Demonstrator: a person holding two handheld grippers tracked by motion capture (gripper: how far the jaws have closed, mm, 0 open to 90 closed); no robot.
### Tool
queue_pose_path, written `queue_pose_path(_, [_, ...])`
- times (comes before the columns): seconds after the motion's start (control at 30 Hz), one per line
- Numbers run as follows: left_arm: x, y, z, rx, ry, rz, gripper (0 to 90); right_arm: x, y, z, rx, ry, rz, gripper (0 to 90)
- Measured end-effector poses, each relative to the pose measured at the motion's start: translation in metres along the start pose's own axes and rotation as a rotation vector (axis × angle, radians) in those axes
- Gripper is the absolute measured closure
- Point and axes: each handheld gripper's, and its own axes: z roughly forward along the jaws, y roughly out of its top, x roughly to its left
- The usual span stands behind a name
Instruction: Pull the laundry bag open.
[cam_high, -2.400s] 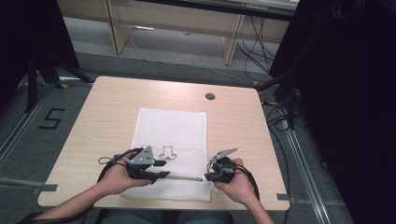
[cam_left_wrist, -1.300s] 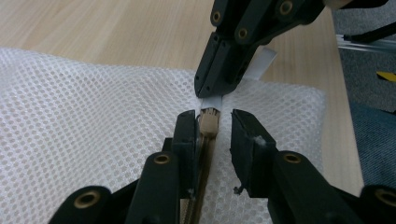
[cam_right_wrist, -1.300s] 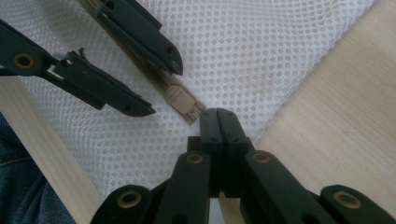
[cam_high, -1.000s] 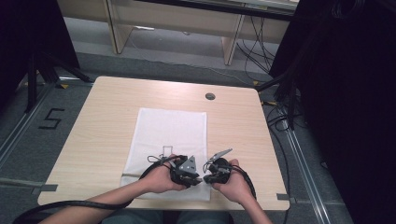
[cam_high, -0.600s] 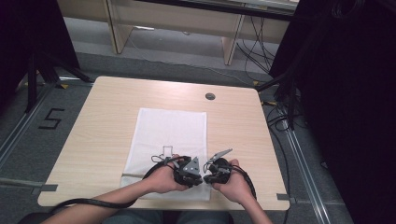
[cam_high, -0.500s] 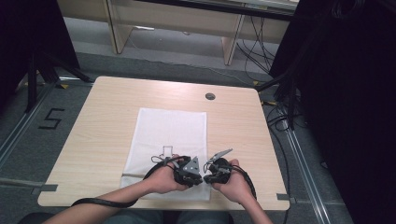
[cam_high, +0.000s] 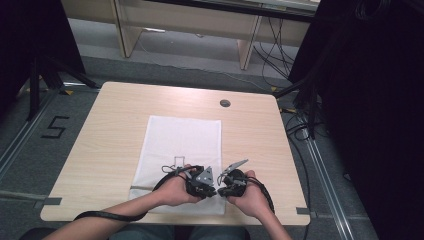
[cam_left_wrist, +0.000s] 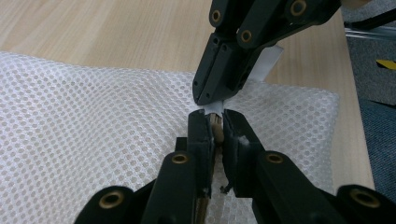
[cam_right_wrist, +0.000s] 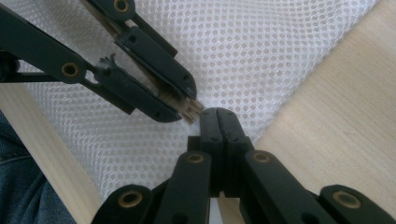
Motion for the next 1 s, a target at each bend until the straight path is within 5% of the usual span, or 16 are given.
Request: queue_pose_path(1.0, [0.000,-0.002,-0.013,0.008,0.008,0.011,81.6,-0.001,0.000,0.001,-0.003,-0.005,-0.021,90.0])
